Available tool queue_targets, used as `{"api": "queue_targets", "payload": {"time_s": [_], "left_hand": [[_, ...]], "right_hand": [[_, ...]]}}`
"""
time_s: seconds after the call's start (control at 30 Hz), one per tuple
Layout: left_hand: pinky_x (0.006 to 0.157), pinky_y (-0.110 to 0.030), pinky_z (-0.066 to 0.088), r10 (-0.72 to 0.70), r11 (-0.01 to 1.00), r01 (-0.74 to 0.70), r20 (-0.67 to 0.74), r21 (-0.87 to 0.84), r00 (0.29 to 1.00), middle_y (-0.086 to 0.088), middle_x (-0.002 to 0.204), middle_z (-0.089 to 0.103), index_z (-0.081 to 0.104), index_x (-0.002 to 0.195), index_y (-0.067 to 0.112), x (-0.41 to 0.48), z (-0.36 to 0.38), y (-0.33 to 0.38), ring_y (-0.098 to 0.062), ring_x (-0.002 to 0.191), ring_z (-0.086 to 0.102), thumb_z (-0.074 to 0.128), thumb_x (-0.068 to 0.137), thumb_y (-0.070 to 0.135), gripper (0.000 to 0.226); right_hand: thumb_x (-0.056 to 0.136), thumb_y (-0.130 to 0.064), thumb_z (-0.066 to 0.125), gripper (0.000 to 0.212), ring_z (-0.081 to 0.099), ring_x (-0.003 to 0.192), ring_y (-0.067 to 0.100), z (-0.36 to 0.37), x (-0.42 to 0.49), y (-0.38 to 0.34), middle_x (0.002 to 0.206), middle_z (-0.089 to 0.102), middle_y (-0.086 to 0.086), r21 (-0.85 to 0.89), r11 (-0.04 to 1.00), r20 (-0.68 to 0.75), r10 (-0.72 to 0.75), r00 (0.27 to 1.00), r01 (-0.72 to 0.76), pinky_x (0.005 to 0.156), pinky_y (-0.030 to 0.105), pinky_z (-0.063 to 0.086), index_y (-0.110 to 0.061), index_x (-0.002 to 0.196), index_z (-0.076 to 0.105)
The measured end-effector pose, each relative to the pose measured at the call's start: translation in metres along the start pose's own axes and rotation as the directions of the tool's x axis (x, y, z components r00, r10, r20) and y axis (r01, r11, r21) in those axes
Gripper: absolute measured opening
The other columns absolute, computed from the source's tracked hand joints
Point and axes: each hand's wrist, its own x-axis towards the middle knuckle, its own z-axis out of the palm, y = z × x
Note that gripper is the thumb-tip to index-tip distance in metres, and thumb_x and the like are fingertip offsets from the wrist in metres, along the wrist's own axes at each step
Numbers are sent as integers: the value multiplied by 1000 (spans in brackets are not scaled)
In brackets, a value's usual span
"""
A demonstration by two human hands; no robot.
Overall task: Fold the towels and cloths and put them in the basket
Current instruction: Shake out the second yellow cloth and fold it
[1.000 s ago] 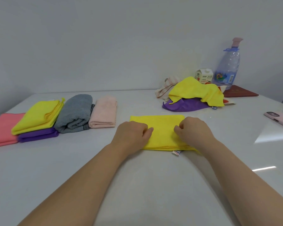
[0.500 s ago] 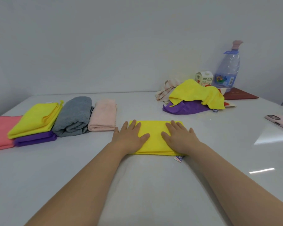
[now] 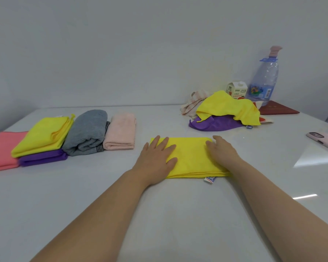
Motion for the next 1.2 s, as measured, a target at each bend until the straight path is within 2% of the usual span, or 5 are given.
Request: {"api": "queue_targets", "payload": {"time_s": [0.33, 0.5, 0.8, 1.1, 1.2], "left_hand": [[117, -53, 3, -61, 998, 58, 175, 22, 983, 8, 160, 1, 13, 150, 35, 4, -3, 3, -17, 147, -3, 23, 99, 52, 55], [112, -50, 18, -79, 991, 72, 61, 109, 995, 3, 144, 41, 40, 138, 27, 5, -16, 10, -20, 134, 31, 34, 95, 53, 50], [98, -19, 32, -131, 827, -38, -258, -561, 957, 11, 130, 54, 53, 130, 26, 5, -71, 0, -7, 125, 43, 65, 88, 29, 44], [61, -17, 43, -158, 714, -112, -315, -691, 936, 0, 78, 69, 71, 79, 21, -9, -107, 16, -6, 67, 57, 71, 82, 24, 4], [52, -13, 38, -177, 727, -114, -345, -678, 922, 3, 68, 64, 70, 75, 18, -10, -110, 20, -2, 57, 50, 70, 82, 21, 7]], "right_hand": [[87, -37, 55, 37, 41, 125, 30, -2, 35, -9, 127, 52, 9, -26, 992, 34, 125, 992, -125, 109, 44, 30, -20, 119, 55], [84, -14, 64, 8, 50, 80, 19, -16, 29, -16, 79, 51, 1, 237, 967, -41, -88, 995, 95, 60, 26, 39, -12, 89, 57], [74, 0, 75, 23, 54, 72, 14, -76, -17, -84, 75, 61, 11, 498, 749, 7, -507, 862, 437, 68, 28, 43, -19, 74, 63], [74, -8, 77, 19, 50, 52, -4, -89, -36, -105, 53, 60, -13, 436, 715, -70, -579, 812, 547, 53, 11, 41, -20, 74, 63], [75, -22, 78, 16, 58, 63, 1, -96, -35, -95, 66, 64, -14, 385, 783, 123, -569, 813, 489, 61, 18, 46, -21, 86, 67]]}}
